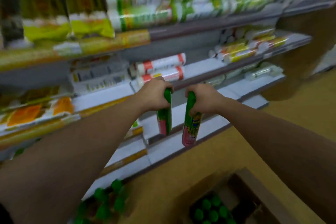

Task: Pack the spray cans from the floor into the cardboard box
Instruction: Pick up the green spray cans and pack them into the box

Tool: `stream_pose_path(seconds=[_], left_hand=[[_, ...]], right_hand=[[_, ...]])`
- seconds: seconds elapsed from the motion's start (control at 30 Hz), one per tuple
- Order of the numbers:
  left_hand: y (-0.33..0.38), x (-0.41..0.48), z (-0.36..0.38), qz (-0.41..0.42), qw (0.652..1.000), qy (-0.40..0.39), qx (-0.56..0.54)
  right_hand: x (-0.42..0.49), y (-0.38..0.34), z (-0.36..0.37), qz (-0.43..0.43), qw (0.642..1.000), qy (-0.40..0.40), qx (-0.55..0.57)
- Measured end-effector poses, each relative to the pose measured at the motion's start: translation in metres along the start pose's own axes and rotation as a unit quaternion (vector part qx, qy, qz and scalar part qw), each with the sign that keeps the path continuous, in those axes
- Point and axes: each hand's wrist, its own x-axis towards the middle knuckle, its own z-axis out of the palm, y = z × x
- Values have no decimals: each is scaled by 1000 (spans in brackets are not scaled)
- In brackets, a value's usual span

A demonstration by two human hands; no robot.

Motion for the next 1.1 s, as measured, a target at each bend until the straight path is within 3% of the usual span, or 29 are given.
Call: stream_pose_path(seconds=[0.3, 0.53, 0.83, 1.1], left_hand=[[136, 85, -62, 98, 994, 41, -26], [229, 151, -33, 185, 982, 7, -44], [311, 233, 73, 292, 946, -121, -75], [346, 272, 197, 367, 896, -240, -66]], right_hand=[[-74, 83, -123, 81, 994, 69, -34], [-117, 159, -156, 171, 980, 92, -36], [-137, 255, -127, 334, 938, 88, -18], [-133, 332, -35, 475, 875, 47, 80]])
